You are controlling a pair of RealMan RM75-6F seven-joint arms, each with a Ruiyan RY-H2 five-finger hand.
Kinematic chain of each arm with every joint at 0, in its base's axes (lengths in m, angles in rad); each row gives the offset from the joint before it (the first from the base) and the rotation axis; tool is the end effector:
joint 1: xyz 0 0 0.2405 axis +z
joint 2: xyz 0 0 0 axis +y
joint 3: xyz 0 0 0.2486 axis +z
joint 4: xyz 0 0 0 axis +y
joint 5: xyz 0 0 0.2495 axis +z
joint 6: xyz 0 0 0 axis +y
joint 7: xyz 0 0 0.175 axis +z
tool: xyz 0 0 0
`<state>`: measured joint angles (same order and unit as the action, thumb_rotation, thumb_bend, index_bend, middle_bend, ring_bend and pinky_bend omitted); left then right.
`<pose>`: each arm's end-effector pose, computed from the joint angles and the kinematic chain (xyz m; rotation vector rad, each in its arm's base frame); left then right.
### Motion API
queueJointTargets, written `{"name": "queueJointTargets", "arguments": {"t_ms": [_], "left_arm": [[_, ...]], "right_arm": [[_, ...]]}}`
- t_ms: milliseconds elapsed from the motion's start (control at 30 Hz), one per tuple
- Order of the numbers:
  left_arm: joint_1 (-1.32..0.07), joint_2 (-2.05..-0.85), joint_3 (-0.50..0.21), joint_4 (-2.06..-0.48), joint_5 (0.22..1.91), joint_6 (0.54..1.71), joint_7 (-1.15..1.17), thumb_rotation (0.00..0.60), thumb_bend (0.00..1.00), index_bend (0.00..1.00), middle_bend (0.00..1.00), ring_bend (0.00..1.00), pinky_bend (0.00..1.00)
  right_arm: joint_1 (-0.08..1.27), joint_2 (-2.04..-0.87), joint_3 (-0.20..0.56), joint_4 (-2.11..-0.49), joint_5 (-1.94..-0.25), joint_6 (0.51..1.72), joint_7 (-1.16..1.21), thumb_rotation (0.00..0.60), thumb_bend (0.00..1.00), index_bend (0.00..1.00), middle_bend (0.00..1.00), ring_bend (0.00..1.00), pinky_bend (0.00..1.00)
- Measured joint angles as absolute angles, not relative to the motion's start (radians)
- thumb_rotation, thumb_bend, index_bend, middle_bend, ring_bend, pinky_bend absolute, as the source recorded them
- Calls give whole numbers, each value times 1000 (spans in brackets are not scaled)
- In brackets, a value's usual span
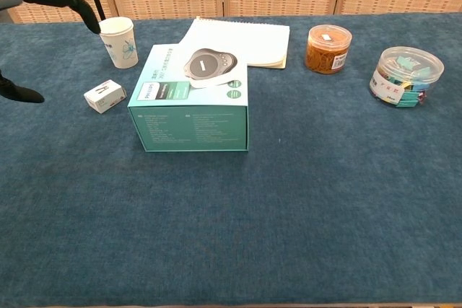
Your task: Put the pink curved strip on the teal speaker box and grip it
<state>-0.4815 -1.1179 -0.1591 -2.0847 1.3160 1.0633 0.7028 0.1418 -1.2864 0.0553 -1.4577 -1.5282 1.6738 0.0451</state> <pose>-0.1131 0.2794 0.0376 -1.9541 -0.6283 -0.8443 -0.3026 -0.2314 0.1092 1.2997 -0.7594 1.1262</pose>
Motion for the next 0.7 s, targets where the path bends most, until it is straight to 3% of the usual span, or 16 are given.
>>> {"name": "queueJointTargets", "arguments": {"t_ms": [233, 500, 700], "left_arm": [[-575, -1190, -189, -2088, 1159, 1003, 697, 594, 0, 315, 0, 0, 0], [-638, -1299, -216, -2048, 1103, 1015, 641, 346, 0, 415, 0, 0, 0], [-680, -1361, -219, -1997, 1091, 1049, 647, 287, 0, 426, 0, 0, 0]], "right_arm": [[134, -1274, 69, -1455, -1530, 1660, 63, 600, 0, 0, 0, 0, 0], [128, -1273, 76, -1457, -1541, 1653, 67, 600, 0, 0, 0, 0, 0], [123, -1274, 81, -1463, -1548, 1649, 67, 600, 0, 0, 0, 0, 0]]}}
